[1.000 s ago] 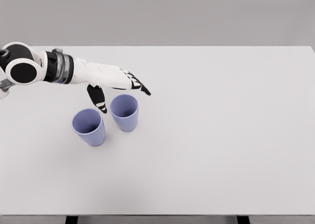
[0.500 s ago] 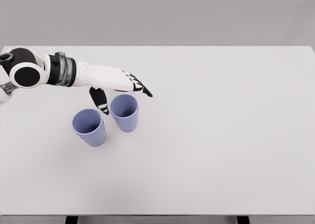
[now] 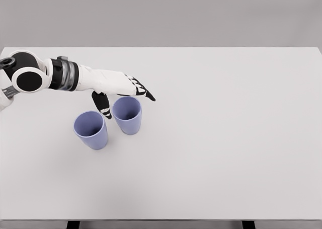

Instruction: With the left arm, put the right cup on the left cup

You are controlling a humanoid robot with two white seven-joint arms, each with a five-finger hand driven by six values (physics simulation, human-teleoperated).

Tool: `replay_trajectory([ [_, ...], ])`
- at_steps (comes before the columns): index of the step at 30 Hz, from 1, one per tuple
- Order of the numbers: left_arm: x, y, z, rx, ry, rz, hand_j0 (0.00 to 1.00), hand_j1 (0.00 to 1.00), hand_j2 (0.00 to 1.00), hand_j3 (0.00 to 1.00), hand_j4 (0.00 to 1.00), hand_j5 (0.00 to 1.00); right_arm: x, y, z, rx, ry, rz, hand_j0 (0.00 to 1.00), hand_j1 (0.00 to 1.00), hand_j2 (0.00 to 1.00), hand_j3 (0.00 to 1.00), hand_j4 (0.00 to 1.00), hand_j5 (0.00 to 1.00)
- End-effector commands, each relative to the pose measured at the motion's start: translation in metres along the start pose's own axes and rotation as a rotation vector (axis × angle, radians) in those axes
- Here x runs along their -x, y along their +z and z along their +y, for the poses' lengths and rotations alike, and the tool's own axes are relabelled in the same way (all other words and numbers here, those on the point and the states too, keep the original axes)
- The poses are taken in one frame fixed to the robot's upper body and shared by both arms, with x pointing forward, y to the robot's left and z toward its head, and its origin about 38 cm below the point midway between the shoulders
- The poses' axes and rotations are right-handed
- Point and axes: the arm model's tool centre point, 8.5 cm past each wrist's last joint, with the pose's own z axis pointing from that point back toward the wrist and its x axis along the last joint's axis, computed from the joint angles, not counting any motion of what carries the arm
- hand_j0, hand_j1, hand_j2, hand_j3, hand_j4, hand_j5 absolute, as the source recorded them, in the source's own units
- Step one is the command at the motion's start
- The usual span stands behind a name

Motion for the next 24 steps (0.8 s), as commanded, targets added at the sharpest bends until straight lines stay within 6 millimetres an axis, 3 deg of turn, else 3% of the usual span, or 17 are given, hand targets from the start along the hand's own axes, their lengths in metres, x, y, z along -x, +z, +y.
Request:
replay_trajectory([
  [1,0.0003,0.0004,0.0003,-0.001,0.002,0.002,1.0,1.0,1.0,1.0,1.0,1.0,0.0001,0.0,0.0001,-0.001,0.002,0.0,1.0,1.0,1.0,1.0,1.0,1.0],
  [24,0.0001,-0.0019,-0.0034,-0.008,0.001,0.0,1.0,1.0,1.0,1.0,1.0,1.0,0.0002,0.0,0.0001,-0.001,0.001,0.001,1.0,1.0,1.0,1.0,1.0,1.0],
])
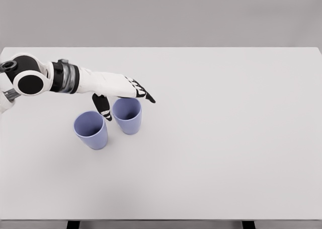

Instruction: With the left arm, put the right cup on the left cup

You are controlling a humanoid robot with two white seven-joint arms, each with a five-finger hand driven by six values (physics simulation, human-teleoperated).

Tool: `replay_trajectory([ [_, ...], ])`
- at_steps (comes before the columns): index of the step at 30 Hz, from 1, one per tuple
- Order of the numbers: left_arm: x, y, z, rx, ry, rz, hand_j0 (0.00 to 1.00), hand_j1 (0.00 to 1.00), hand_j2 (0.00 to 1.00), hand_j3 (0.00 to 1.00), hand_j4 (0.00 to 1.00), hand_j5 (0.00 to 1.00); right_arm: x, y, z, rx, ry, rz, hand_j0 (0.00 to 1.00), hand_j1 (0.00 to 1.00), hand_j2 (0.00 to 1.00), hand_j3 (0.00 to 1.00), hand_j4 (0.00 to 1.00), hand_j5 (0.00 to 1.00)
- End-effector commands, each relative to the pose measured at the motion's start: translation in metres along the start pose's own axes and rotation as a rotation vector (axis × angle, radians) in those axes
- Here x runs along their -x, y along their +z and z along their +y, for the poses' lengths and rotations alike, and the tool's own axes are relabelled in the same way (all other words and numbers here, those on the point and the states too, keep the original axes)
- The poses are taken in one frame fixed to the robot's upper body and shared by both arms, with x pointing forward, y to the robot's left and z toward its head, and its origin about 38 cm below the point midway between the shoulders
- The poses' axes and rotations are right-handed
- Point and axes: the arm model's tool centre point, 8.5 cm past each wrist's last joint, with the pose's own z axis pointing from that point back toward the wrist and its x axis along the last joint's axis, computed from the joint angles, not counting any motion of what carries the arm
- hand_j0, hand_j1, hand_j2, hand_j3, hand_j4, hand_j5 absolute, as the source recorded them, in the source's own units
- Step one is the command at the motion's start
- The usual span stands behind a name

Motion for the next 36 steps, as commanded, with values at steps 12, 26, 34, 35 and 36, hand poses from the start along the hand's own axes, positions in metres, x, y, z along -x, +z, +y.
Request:
replay_trajectory([
  [12,0.0,-0.002,-0.003,0.003,-0.01,0.003,0.98,0.98,0.98,0.98,0.98,0.98,0.0,0.0,0.0,-0.001,0.002,0.0,1.0,1.0,1.0,1.0,1.0,1.0],
  [26,-0.001,-0.005,-0.009,0.015,-0.016,0.002,0.83,0.83,0.83,0.83,0.83,0.83,0.0,0.0,0.0,-0.001,0.002,0.0,1.0,1.0,1.0,1.0,1.0,1.0],
  [34,-0.003,-0.007,-0.014,0.024,-0.011,-0.01,0.66,0.66,0.66,0.66,0.66,0.66,0.0,0.0,0.0,-0.001,0.002,0.0,1.0,1.0,1.0,1.0,1.0,1.0],
  [35,-0.004,-0.008,-0.014,0.024,-0.012,-0.015,0.65,0.65,0.65,0.65,0.65,0.65,0.0,0.0,0.0,-0.001,0.002,0.0,1.0,1.0,1.0,1.0,1.0,1.0],
  [36,-0.004,-0.007,-0.014,0.021,-0.008,-0.017,0.65,0.65,0.65,0.65,0.65,0.65,0.0,0.0,0.0,-0.001,0.002,0.0,1.0,1.0,1.0,1.0,1.0,1.0],
])
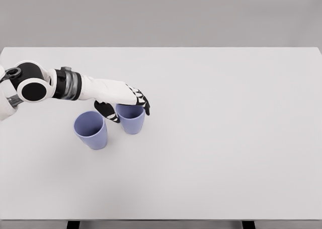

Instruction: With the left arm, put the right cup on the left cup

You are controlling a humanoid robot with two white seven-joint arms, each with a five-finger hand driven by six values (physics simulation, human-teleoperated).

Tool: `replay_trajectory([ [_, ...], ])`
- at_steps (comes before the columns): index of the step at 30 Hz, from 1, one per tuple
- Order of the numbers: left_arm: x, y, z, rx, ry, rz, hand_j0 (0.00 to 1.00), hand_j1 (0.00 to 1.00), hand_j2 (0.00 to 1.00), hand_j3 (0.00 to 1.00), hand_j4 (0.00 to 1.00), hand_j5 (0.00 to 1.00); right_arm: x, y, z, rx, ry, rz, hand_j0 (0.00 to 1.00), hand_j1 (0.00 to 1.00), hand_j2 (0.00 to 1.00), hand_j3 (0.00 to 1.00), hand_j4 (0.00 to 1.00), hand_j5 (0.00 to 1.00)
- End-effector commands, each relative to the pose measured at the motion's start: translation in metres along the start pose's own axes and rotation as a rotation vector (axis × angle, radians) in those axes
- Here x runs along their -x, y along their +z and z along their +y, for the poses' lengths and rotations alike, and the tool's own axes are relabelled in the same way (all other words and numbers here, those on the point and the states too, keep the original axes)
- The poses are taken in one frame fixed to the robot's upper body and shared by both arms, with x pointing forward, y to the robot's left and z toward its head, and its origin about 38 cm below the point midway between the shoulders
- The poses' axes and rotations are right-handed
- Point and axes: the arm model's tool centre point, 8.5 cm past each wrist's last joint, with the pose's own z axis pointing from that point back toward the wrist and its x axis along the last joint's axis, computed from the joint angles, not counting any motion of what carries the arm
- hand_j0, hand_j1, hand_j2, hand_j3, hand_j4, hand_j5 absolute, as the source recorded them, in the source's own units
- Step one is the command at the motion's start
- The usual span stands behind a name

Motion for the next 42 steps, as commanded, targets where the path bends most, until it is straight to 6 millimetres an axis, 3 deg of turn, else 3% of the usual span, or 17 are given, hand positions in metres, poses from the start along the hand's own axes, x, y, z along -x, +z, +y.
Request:
replay_trajectory([
  [1,-0.002,0.002,0.002,-0.009,-0.007,-0.016,0.65,0.65,0.65,0.65,0.65,0.65,0.0,0.0,0.0,-0.001,0.002,0.0,1.0,1.0,1.0,1.0,1.0,1.0],
  [5,-0.007,0.009,0.01,-0.028,-0.042,-0.049,0.62,0.62,0.62,0.62,0.62,0.62,0.0,0.0,0.0,-0.001,0.002,0.0,1.0,1.0,1.0,1.0,1.0,1.0],
  [20,-0.026,0.077,0.057,-0.115,-0.141,-0.066,0.62,0.62,0.62,0.62,0.62,0.62,0.0,0.0,0.0,-0.001,0.002,0.0,1.0,1.0,1.0,1.0,1.0,1.0],
  [28,-0.034,0.099,0.077,-0.152,-0.186,-0.106,0.62,0.62,0.62,0.62,0.62,0.62,0.0,0.0,0.0,-0.001,0.002,0.0,1.0,1.0,1.0,1.0,1.0,1.0],
  [42,-0.027,0.149,0.072,-0.178,-0.231,-0.079,0.63,0.63,0.63,0.63,0.63,0.63,0.0,0.0,0.0,-0.001,0.002,0.0,1.0,1.0,1.0,1.0,1.0,1.0],
])
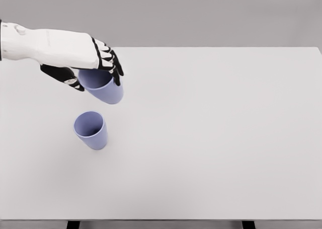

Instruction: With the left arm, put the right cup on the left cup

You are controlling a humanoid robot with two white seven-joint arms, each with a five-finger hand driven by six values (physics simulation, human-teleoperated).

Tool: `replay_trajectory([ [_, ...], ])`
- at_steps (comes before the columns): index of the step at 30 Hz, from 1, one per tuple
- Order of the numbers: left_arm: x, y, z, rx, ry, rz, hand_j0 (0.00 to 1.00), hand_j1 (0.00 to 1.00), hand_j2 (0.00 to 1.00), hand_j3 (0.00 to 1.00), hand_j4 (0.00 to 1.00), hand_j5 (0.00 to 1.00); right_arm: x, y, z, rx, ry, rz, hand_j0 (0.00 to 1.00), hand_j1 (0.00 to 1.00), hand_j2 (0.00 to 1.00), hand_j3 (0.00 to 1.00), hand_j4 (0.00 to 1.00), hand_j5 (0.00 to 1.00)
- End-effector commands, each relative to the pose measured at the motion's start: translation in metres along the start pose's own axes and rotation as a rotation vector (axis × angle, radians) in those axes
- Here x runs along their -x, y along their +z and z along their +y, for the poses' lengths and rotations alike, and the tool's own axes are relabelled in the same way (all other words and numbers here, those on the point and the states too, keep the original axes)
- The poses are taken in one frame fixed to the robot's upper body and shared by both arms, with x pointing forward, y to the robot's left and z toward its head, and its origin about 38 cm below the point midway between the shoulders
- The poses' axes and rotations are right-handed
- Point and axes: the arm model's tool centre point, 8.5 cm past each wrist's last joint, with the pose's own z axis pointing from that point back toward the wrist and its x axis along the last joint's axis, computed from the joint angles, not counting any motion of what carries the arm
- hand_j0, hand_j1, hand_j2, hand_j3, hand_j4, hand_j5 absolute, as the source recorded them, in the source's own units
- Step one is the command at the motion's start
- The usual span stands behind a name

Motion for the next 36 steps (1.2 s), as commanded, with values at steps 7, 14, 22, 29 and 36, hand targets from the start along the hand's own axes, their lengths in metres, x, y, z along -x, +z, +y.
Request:
replay_trajectory([
  [7,0.002,0.026,-0.011,0.04,-0.004,0.02,0.63,0.63,0.63,0.63,0.63,0.63,0.0,0.0,0.0,-0.001,0.001,0.001,1.0,1.0,1.0,1.0,1.0,1.0],
  [14,0.003,0.03,-0.02,0.053,0.018,0.032,0.63,0.63,0.63,0.63,0.63,0.63,0.0,0.0,0.0,-0.001,0.001,0.001,1.0,1.0,1.0,1.0,1.0,1.0],
  [22,0.001,0.039,-0.027,0.054,0.026,0.017,0.63,0.63,0.63,0.63,0.63,0.63,0.0,0.0,0.0,-0.001,0.003,0.001,1.0,1.0,1.0,1.0,1.0,1.0],
  [29,0.002,0.035,-0.041,0.084,0.057,0.007,0.63,0.63,0.63,0.63,0.63,0.63,0.0,0.0,0.0,-0.001,0.001,0.001,1.0,1.0,1.0,1.0,1.0,1.0],
  [36,0.002,0.038,-0.041,0.08,0.062,0.014,0.64,0.64,0.64,0.64,0.64,0.64,0.0,0.0,0.0,-0.001,0.001,0.001,1.0,1.0,1.0,1.0,1.0,1.0],
])
